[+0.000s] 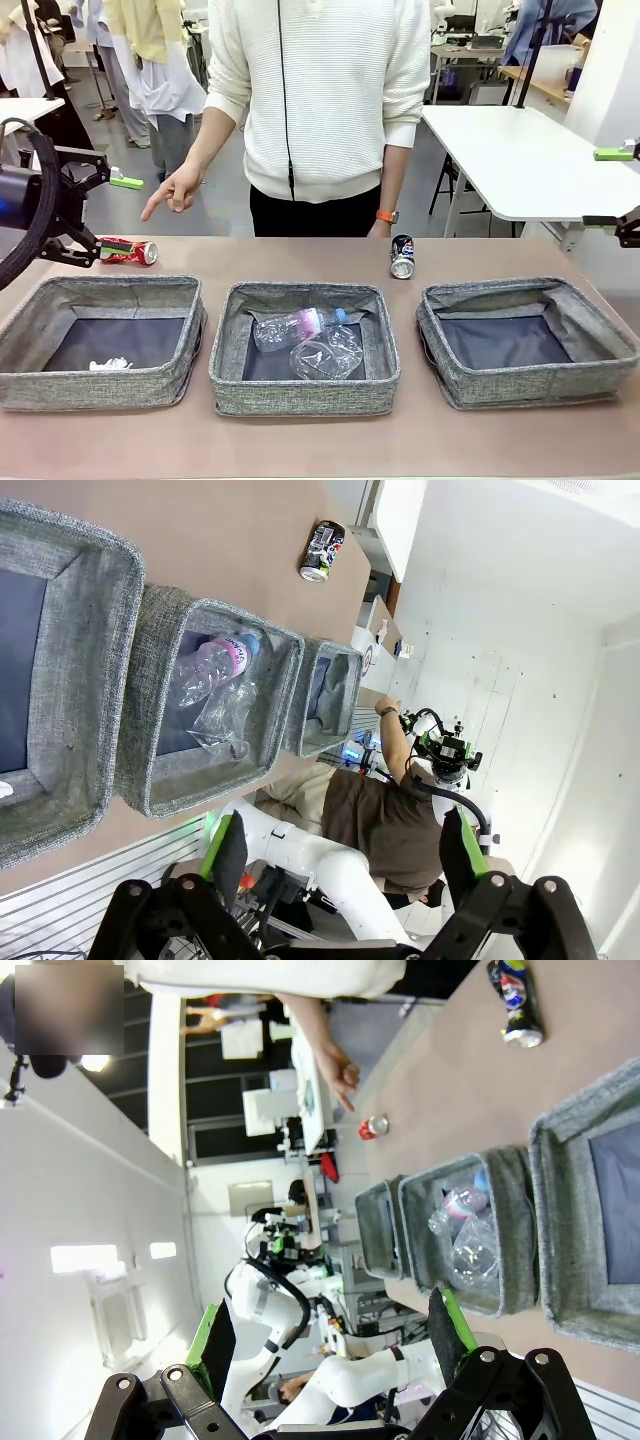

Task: Sort the waste into the appropriate baskets.
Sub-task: Pick up the waste item pointed out by the person.

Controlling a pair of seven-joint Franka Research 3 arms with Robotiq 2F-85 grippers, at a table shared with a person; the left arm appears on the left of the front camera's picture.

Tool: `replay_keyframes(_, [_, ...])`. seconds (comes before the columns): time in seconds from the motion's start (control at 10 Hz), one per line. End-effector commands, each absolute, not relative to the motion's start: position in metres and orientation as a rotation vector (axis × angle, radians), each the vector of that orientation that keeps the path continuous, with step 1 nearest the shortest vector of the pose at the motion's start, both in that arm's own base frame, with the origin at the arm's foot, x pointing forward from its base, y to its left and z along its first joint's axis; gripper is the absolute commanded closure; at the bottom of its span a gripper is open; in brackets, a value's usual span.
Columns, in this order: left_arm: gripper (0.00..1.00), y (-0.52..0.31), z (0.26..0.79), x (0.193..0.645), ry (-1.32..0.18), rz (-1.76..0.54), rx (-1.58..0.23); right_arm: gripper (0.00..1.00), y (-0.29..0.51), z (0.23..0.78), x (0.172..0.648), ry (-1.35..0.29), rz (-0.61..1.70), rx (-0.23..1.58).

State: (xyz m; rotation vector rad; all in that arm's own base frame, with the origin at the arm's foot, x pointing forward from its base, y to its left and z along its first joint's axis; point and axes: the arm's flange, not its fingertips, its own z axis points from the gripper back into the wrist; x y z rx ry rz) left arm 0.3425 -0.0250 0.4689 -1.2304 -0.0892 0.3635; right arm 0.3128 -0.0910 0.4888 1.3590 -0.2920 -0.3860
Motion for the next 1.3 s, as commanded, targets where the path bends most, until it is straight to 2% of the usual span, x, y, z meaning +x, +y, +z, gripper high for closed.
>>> replay_keyframes(0.0, [0.00, -0.025, 0.469, 0.343, -0.089, 0.364, -1.230, 0.00, -0.093, 0.492, 0.312, -0.288, -0.382, 1.360])
replay_keyframes(0.2, [0.00, -0.009, 0.485, 0.362, -0.572, 0.316, -0.812, 0.00, -0.093, 0.492, 0.312, -0.288, -0.382, 1.360])
replay_keyframes(0.4, [0.00, -0.012, 0.498, 0.389, -0.793, 0.172, -0.607, 0.00, -0.093, 0.492, 0.312, -0.288, -0.382, 1.360])
replay_keyframes(0.5, [0.00, -0.022, 0.501, 0.398, -0.842, 0.120, -0.474, 0.00, -0.093, 0.492, 0.312, -0.288, -0.382, 1.360])
replay_keyframes(0.6, [0.00, -0.036, 0.502, 0.400, -0.766, 0.027, -0.360, 0.00, -0.093, 0.492, 0.312, -0.288, -0.382, 1.360])
replay_keyframes(0.7, [0.00, -0.054, 0.500, 0.391, -0.498, -0.111, -0.299, 0.00, -0.093, 0.492, 0.312, -0.288, -0.382, 1.360])
replay_keyframes(0.8, [0.00, -0.064, 0.502, 0.379, -0.386, -0.214, -0.272, 0.00, -0.093, 0.492, 0.312, -0.288, -0.382, 1.360])
replay_keyframes(0.9, [0.00, -0.069, 0.502, 0.367, -0.237, -0.293, -0.173, 0.00, -0.093, 0.492, 0.312, -0.288, -0.382, 1.360])
replay_keyframes(1.0, [0.00, -0.068, 0.503, 0.357, 0.131, -0.311, -0.113, 0.00, -0.093, 0.492, 0.312, -0.288, -0.382, 1.360])
replay_keyframes(1.1, [0.00, -0.070, 0.471, 0.385, -0.438, -0.164, -0.264, 0.00, -0.093, 0.492, 0.312, -0.288, -0.382, 1.360])
replay_keyframes(1.2, [0.00, -0.070, 0.471, 0.385, -0.438, -0.164, -0.264, 0.00, -0.093, 0.492, 0.312, -0.288, -0.382, 1.360])
